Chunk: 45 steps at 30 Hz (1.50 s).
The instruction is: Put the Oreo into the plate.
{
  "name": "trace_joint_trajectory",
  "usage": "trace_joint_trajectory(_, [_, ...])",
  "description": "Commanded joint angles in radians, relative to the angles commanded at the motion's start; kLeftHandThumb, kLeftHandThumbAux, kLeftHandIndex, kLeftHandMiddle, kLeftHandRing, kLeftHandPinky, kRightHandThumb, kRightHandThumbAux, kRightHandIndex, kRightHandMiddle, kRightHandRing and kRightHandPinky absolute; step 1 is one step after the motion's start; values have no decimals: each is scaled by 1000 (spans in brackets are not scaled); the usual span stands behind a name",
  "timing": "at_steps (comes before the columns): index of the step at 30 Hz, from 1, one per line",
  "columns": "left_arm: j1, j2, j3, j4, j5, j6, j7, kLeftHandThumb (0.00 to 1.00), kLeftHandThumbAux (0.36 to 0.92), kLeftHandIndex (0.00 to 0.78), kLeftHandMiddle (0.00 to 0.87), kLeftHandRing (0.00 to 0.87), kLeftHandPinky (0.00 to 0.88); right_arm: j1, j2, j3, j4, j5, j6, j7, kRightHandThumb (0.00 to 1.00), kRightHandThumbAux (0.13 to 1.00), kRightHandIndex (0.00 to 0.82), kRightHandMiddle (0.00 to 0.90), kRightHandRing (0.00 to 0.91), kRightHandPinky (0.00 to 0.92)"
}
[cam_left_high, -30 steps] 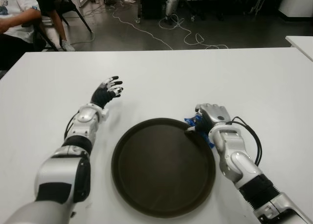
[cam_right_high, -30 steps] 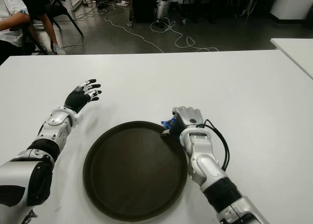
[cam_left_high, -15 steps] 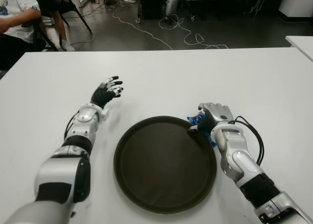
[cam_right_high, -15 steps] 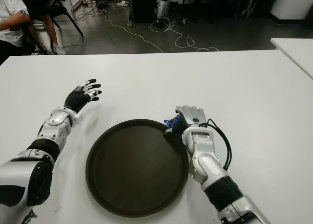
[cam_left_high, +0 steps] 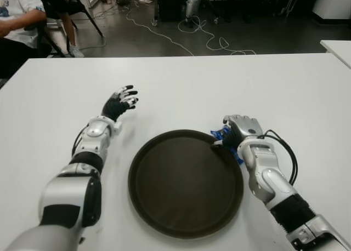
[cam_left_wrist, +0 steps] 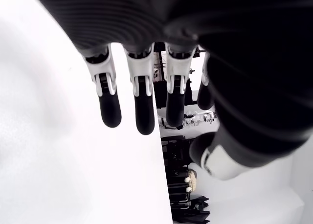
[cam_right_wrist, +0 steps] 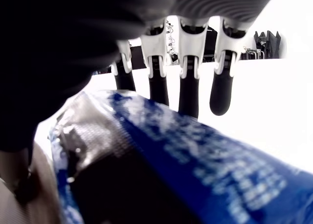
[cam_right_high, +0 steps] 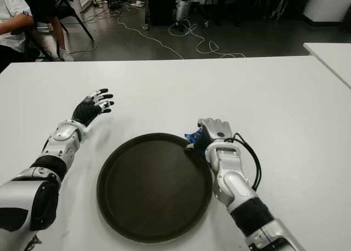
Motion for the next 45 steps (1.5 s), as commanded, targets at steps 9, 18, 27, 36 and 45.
trace_joint_trajectory(9, [-1, 0, -3, 1, 6, 0, 8, 47, 741, 136, 193, 203, 228, -5, -1, 9, -2, 4, -2, 7, 0, 574, 265, 281, 301, 321])
trace_joint_trajectory(18, [-2, 0, -8, 0, 12, 2, 14, 72, 718, 145, 200, 206, 227, 3, -1, 6, -12, 10, -20, -9, 0, 577, 269, 294, 320, 339])
trace_joint_trajectory(27, [-3, 0, -5, 2, 6, 7, 8, 52, 726, 144, 196, 202, 221, 10, 4, -3, -36, 15, -15, -14, 0, 562, 271, 291, 313, 315])
trace_joint_trajectory(36, [-4, -2, -2, 3, 3, 7, 6, 36, 737, 136, 194, 203, 227, 9, 3, -2, -39, 8, -4, -12, 0, 566, 269, 285, 297, 298])
trace_joint_trajectory(45, [-2, -3, -2, 4, 3, -1, 3, 40, 747, 133, 195, 204, 230, 5, 3, -3, -32, 6, 5, -15, 0, 564, 261, 269, 280, 288])
